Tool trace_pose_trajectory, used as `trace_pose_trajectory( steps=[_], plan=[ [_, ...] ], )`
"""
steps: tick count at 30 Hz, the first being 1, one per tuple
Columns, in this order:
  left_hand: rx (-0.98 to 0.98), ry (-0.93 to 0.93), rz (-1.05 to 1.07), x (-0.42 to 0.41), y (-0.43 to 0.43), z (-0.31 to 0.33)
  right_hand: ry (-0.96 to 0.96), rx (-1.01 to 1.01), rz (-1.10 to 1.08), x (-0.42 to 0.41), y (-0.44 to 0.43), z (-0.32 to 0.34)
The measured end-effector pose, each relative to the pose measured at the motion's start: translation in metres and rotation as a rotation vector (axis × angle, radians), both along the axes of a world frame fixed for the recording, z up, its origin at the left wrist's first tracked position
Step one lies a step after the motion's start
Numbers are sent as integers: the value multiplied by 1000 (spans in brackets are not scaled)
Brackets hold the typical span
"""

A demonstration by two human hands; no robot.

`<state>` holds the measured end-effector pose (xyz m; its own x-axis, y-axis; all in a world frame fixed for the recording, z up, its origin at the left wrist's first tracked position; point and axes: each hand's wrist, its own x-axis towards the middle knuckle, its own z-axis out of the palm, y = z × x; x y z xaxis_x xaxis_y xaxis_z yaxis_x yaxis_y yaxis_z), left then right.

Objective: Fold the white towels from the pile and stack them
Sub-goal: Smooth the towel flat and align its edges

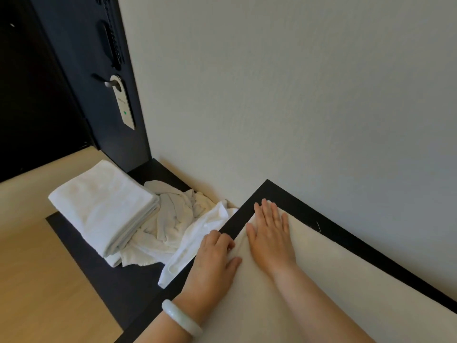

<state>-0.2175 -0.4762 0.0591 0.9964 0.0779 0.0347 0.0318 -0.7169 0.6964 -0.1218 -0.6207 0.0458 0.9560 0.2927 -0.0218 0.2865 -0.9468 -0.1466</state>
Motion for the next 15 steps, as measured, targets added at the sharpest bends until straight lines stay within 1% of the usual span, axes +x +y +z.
trace_pose_trajectory(
  steps=[2,10,12,15],
  plan=[
    [-63,117,3,-10,6,8,16,10,10,1,1,1],
    [-134,433,-19,-70,34,31,26,21,17,-1,0,3],
    [-125,453,12,-86,39,32,29,7,13,-1,0,4],
    [-152,421,69,-105,45,29,34,-7,8,-2,1,6]
  ],
)
